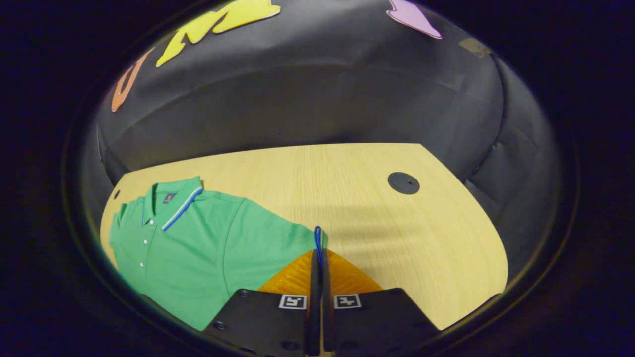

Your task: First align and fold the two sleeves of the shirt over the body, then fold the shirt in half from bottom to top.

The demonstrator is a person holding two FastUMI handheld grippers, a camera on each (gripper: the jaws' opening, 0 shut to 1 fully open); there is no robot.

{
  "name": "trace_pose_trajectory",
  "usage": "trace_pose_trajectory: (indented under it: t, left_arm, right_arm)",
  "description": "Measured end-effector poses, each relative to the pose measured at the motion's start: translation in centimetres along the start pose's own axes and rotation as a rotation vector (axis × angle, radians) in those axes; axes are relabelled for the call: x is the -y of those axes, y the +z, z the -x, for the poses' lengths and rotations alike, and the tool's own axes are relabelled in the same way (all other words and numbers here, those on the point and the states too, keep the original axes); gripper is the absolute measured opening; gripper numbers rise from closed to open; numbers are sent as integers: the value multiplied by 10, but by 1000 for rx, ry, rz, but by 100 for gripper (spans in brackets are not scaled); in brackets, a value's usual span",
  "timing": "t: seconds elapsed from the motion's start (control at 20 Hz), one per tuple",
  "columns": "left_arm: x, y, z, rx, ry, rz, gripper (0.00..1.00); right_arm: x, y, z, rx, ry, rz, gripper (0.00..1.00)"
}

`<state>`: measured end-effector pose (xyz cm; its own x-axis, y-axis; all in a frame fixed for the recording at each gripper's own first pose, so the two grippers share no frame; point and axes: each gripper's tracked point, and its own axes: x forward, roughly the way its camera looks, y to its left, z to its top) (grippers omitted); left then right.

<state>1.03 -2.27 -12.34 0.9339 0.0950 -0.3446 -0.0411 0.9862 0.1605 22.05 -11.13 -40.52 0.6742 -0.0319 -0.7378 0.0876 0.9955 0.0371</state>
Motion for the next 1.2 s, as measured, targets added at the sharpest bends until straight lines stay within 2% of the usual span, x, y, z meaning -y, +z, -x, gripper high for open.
trace_pose_trajectory:
  t: [0.25,0.45,0.7,0.8,0.85,0.95,1.0,1.2]
  left_arm:
    - [-9,-6,0,-15,17,14,100]
    - [-18,-13,-2,-24,34,49,100]
    - [-31,-21,-1,-37,56,104,100]
    - [-41,-24,2,-37,74,119,100]
    - [-46,-26,3,-39,83,123,100]
    - [-59,-31,6,-48,109,131,100]
    - [-67,-36,8,-55,122,139,100]
    - [-92,-51,15,-84,179,166,100]
  right_arm:
    - [-2,3,6,2,-1,-9,5]
    - [-12,31,30,73,4,-11,5]
    - [-54,62,53,139,35,40,5]
    - [-74,65,55,141,51,51,5]
    - [-84,66,55,141,58,55,8]
    - [-103,66,55,141,75,66,5]
    - [-113,65,53,138,82,77,8]
    - [-148,56,42,113,107,89,2]
